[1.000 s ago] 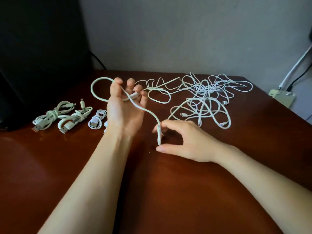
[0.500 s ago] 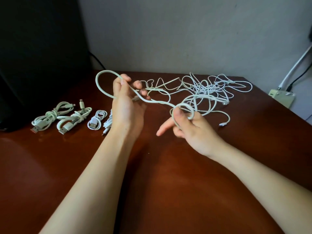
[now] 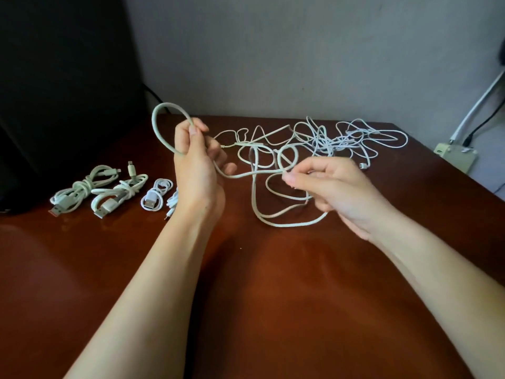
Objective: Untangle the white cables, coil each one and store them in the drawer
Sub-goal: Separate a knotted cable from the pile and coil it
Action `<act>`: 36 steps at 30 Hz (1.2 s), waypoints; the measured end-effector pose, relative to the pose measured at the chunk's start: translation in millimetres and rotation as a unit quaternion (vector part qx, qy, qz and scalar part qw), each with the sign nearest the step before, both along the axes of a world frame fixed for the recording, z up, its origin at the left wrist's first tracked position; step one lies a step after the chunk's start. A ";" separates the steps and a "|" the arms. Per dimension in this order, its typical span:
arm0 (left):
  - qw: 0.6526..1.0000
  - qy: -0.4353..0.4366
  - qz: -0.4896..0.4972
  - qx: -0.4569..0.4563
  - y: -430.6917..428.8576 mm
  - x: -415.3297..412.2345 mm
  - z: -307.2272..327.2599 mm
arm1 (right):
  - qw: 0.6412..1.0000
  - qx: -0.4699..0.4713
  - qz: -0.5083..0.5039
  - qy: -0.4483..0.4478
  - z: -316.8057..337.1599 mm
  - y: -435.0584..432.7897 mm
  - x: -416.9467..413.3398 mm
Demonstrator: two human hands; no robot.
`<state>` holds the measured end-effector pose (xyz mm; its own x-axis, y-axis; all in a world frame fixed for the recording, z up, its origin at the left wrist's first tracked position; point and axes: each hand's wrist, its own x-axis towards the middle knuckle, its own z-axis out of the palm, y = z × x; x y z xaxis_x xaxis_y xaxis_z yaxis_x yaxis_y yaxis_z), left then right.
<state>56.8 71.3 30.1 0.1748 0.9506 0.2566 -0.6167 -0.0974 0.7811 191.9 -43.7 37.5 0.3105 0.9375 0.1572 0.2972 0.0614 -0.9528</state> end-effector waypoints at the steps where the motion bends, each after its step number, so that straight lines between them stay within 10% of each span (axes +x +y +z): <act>1: 1.000 0.003 0.005 -0.001 0.9 -0.7 -0.5 | 0.997 0.039 -0.024 -0.054 0.2 0.0 0.7; 9: 0.998 0.032 -0.021 0.040 -3.3 0.1 0.8 | 0.885 0.294 -0.172 -0.316 -4.2 -2.8 -5.0; 24: 0.971 0.077 -0.223 0.043 -10.4 -1.7 5.5 | 0.895 0.271 -0.279 -0.219 -8.4 6.4 28.8; 36: 0.931 -0.095 -0.342 -0.085 -11.5 -8.9 10.6 | 0.885 0.227 -0.282 -0.292 -8.0 5.7 33.2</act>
